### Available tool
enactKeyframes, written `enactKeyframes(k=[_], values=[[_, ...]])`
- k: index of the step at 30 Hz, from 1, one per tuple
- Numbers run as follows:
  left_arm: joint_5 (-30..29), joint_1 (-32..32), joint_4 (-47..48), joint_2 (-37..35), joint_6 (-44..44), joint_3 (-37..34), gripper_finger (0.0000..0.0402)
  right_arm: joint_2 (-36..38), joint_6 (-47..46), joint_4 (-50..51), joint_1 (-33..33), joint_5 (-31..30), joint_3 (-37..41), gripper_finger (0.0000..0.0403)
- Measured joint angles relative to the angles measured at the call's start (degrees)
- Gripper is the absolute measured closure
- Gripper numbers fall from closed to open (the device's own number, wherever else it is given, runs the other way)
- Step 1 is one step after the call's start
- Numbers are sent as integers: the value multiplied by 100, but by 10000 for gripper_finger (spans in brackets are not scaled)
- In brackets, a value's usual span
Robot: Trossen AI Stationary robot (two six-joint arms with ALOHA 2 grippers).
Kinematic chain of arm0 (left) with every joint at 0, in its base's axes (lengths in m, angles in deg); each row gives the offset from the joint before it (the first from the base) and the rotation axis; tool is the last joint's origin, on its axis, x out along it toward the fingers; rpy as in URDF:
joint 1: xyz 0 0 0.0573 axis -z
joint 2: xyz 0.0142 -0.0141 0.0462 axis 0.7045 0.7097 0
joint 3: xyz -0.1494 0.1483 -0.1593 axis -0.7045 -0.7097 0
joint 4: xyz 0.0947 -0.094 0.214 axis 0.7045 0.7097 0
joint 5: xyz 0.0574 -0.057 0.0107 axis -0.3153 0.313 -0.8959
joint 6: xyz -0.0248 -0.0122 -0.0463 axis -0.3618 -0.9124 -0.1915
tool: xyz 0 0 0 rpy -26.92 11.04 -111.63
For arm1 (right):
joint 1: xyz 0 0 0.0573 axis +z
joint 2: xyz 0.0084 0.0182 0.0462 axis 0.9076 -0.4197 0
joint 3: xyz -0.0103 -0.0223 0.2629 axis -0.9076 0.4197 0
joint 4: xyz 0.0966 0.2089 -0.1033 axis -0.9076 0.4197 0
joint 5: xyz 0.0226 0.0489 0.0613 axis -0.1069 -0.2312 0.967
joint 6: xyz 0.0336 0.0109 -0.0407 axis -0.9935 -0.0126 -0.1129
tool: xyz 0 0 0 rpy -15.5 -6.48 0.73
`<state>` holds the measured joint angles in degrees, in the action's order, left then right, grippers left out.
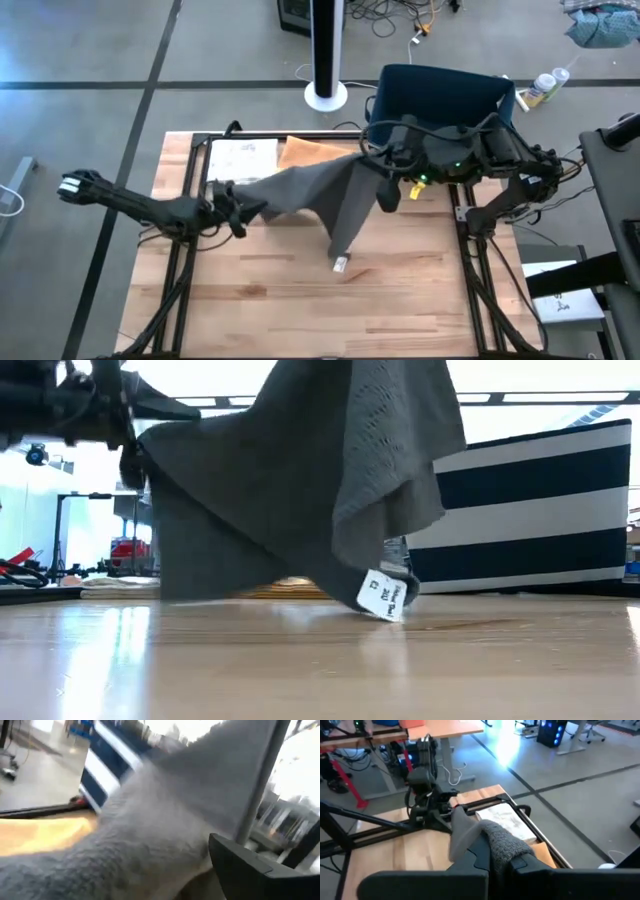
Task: Fold towel
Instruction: Fold the black towel
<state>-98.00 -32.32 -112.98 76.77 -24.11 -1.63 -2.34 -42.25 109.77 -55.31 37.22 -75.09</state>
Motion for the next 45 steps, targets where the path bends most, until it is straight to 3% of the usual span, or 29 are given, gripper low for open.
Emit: enactKeyframes(k=[2, 5, 10, 16, 21, 25, 27, 30, 34, 40, 45], values=[[-46, 0, -847, 388, -168, -429, 174, -9, 9, -24, 0, -4, 9, 403], [-47, 0, -1116, 1026, -203, -451, 174, -9, 23, -63, 0, -1, 9, 403], [238, 20, -1222, 2166, -131, 37, 184, -9, 64, -194, 0, -6, 20, 403], [1122, 17, -1683, 2945, 337, 726, 211, -9, 65, -279, 0, -6, 20, 403], [1988, 17, -2258, 2764, 357, 1050, 289, -9, 64, -297, 0, -7, 20, 403], [2350, 17, -2935, 2101, 296, 1134, 375, -6, 64, -297, 0, -6, 20, 403], [2536, 13, -3287, 1634, 522, 1123, 394, 2, 90, -293, 0, -7, 20, 403], [2349, 22, -2831, 948, 957, 1004, 373, 2, 90, -276, 0, -5, 20, 403], [1564, 13, -1551, 818, 546, 785, 307, 2, 77, -170, 0, -2, 20, 403], [1783, 24, -1561, 1222, 219, 750, 202, 2, 110, -159, 0, -4, 20, 403], [1801, 36, -1552, 1449, 88, 749, 153, 2, 112, -171, 0, -5, 20, 403]])
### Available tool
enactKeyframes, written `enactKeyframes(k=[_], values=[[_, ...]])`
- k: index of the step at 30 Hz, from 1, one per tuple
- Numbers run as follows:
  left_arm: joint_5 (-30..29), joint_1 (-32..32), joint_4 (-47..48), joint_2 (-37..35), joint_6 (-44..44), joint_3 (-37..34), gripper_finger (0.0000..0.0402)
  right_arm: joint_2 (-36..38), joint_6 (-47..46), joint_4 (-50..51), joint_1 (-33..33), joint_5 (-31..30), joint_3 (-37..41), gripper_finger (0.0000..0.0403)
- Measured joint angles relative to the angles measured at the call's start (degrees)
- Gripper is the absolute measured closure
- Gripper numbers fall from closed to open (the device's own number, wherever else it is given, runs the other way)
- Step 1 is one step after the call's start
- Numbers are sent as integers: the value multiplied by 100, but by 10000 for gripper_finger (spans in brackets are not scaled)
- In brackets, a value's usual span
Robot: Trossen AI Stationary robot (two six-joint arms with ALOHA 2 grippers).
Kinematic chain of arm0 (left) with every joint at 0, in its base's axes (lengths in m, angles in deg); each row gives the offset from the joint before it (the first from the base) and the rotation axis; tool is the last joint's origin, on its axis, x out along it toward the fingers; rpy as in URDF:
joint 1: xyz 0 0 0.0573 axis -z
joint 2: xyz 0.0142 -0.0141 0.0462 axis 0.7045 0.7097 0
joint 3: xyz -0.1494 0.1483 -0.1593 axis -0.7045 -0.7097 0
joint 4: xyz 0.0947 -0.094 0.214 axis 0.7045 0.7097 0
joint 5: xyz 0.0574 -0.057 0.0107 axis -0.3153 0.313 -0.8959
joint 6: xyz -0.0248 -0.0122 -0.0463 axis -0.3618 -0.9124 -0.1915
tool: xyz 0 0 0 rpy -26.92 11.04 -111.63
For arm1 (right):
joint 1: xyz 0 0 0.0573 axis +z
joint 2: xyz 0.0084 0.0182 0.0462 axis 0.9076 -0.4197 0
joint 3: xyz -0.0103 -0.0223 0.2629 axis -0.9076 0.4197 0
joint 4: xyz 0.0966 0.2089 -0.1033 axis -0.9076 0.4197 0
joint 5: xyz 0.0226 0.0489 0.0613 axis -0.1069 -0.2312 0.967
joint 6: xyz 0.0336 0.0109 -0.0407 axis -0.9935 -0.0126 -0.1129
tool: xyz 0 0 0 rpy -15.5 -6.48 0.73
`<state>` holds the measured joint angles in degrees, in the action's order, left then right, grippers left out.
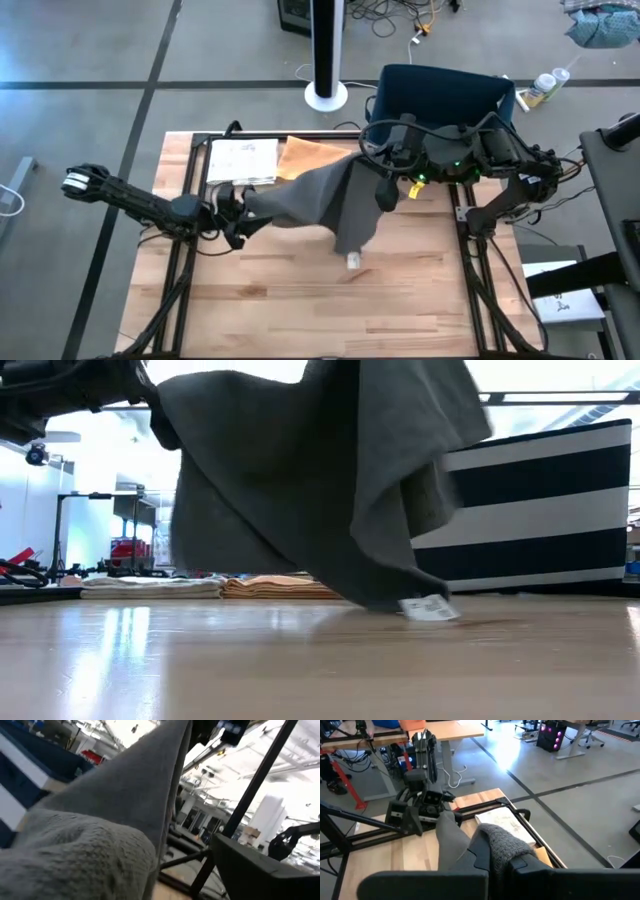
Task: Fold towel
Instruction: Fold the black towel
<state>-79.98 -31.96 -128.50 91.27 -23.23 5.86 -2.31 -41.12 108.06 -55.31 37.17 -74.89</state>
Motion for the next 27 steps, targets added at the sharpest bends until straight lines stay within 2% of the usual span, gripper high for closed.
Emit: enactKeyframes(k=[6, 13, 17, 21, 27], values=[[-231, 14, 18, 576, 269, -4, 141, 1, 127, -629, 0, 29, 0, 403], [-480, 14, -337, 1027, 639, -6, 142, 17, 396, -1497, 0, 598, -148, 403], [-236, 14, -584, 1302, 748, 12, 136, 24, 452, -1687, -2, 597, -284, 403], [-143, 14, -808, 1873, 758, 131, 134, 24, 553, -1839, -4, 597, -321, 403], [350, 23, -2046, 3016, 913, 368, 143, 24, 558, -1842, -2, 597, -330, 403]])
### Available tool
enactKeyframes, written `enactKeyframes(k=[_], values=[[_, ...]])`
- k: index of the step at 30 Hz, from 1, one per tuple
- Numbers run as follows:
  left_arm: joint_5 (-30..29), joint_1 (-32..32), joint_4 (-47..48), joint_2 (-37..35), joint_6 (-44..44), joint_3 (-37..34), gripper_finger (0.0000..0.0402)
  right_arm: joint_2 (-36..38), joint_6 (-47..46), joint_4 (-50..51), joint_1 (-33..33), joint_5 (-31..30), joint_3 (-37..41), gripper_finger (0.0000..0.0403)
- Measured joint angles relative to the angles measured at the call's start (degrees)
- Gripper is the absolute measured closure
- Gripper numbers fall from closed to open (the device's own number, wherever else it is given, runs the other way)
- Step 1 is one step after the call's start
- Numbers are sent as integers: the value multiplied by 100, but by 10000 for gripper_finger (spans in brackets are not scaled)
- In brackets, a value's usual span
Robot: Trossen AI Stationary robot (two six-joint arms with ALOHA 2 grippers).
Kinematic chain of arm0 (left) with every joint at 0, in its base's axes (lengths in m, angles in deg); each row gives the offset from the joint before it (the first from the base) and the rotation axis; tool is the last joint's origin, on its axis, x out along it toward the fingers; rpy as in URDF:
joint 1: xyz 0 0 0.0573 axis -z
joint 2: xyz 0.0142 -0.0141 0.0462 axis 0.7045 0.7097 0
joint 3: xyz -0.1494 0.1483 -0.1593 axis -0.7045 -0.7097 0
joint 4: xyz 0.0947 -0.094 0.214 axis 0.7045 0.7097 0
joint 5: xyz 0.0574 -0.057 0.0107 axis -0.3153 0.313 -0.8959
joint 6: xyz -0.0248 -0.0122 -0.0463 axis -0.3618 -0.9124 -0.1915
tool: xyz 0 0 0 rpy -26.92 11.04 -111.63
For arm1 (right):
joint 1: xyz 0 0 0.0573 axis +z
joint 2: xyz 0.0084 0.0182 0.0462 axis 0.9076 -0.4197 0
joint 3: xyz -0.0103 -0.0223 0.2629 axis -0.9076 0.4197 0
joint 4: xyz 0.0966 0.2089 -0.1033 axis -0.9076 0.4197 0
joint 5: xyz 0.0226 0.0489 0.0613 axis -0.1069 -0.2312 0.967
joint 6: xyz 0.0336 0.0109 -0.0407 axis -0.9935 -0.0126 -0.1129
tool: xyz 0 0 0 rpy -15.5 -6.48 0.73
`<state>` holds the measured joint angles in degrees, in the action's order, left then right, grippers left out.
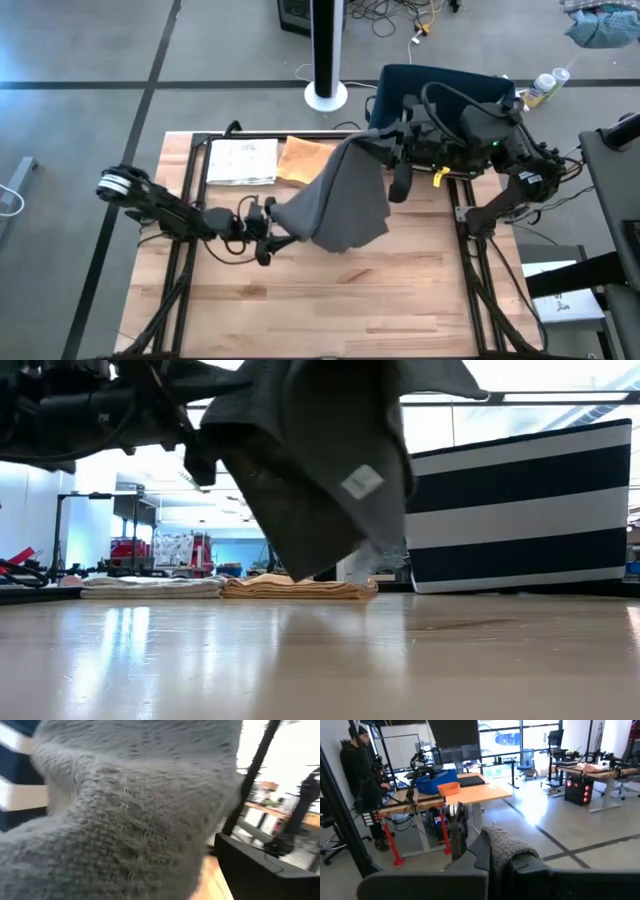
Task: Fold towel
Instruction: Fold the black towel
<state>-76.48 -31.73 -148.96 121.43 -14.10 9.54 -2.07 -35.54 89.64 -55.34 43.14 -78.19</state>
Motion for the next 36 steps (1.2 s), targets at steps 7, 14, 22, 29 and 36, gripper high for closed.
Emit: enactKeyframes(k=[7, 14, 22, 29, 36], values=[[135, 26, -1045, 987, 182, 342, 153, 7, 123, -198, 0, -2, -206, 403], [213, 22, -1122, 1488, 614, 1113, 143, 8, 297, -549, 0, -2, -232, 403], [207, -33, -1171, 1776, 697, 1538, 140, 7, 581, -1175, 0, -2, -277, 403], [181, -24, -1172, 1943, 655, 2004, 157, -4, 816, -1252, -2, -48, -459, 403], [7, -33, -1180, 1946, 933, 2349, 149, -5, 1038, -1691, -1, -52, -497, 403]])
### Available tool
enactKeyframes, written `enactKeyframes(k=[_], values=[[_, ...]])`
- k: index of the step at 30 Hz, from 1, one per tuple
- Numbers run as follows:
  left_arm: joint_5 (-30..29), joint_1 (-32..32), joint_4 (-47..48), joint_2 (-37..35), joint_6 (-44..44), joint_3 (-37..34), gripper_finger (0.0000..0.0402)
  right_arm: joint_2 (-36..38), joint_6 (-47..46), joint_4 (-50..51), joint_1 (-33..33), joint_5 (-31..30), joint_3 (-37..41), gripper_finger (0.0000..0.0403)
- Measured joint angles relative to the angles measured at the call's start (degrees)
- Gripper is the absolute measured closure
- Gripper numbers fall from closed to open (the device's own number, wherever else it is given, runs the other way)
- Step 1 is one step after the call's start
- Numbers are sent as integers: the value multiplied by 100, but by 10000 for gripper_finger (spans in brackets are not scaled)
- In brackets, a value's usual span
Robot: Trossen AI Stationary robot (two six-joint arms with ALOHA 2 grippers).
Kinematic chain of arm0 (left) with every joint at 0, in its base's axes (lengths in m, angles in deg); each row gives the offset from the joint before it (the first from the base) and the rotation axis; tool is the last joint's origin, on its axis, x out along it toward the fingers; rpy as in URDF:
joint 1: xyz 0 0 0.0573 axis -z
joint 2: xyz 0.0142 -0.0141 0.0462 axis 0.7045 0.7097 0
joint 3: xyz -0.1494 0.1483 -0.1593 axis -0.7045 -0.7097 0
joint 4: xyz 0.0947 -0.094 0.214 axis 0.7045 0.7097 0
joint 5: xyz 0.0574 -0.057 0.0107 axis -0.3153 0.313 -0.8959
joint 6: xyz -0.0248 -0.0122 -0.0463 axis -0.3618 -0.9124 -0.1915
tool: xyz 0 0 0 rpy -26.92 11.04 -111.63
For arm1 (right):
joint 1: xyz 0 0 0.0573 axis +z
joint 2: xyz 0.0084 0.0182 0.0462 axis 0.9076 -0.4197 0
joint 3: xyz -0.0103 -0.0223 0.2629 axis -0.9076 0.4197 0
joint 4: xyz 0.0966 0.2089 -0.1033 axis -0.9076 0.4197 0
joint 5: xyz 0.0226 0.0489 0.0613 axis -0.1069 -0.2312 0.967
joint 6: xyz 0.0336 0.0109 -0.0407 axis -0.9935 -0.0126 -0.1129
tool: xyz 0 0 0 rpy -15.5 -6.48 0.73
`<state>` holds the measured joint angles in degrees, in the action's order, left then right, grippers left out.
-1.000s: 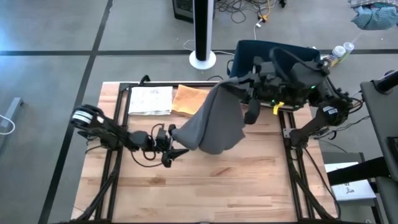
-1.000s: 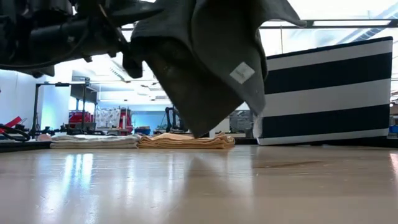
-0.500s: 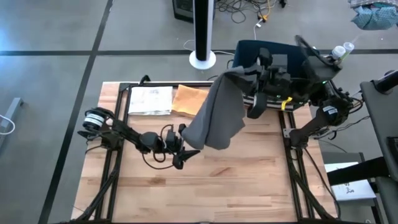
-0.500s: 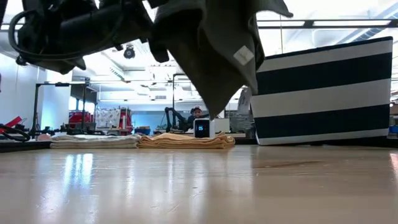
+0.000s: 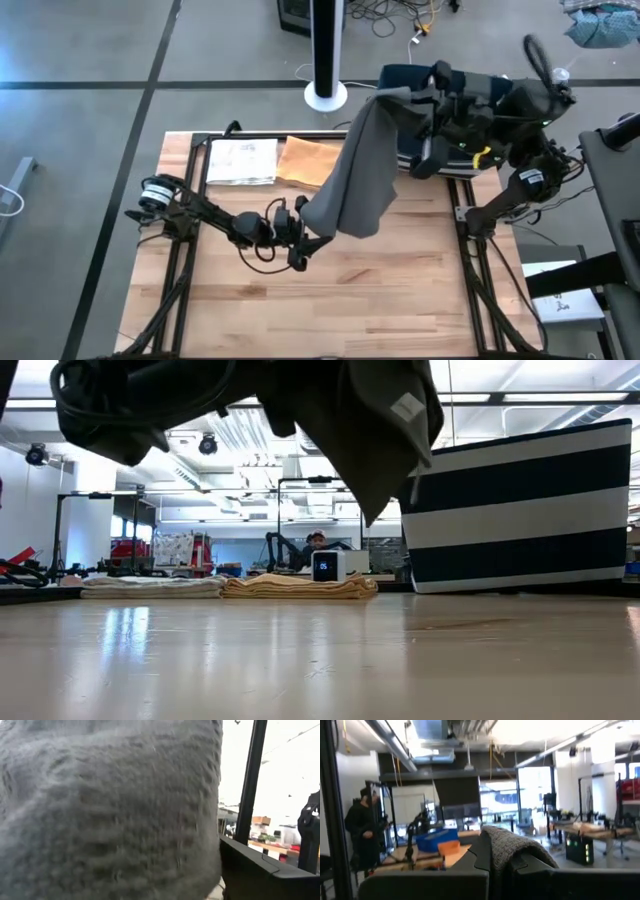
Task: Fold towel
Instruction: Fold the black towel
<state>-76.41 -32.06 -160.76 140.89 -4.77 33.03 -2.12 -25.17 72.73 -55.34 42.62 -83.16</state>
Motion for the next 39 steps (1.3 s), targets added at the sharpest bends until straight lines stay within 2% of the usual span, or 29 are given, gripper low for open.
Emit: enactKeyframes(k=[6, 10, 15, 20, 24, 28, 31, 35, 39], values=[[34, 59, 11, -87, -95, 202, 148, -2, 356, -300, -10, -74, -4, 403], [70, 85, 12, -305, 22, 350, 156, -2, 509, -380, -10, -357, -4, 403], [306, 87, 7, -706, 116, 407, 153, -2, 594, -467, -12, -360, -4, 403], [481, 96, 22, -1396, 116, 209, 144, -2, 621, -451, -12, -358, -1, 403], [537, 96, 1, -2310, 309, -161, 143, -10, 611, -455, -12, -360, -1, 403], [6, 96, 0, -3004, 677, -845, 143, -102, 604, -482, -12, -358, 10, 403], [-520, 88, 29, -2980, 554, -1328, 143, -274, 698, -821, -89, -347, 7, 403], [-800, 98, 9, -2738, 417, -1578, 143, -486, 852, -1319, -230, -291, 7, 403], [-812, 98, 17, -2404, 407, -1624, 146, -685, 905, -1669, -430, -289, 7, 403]])
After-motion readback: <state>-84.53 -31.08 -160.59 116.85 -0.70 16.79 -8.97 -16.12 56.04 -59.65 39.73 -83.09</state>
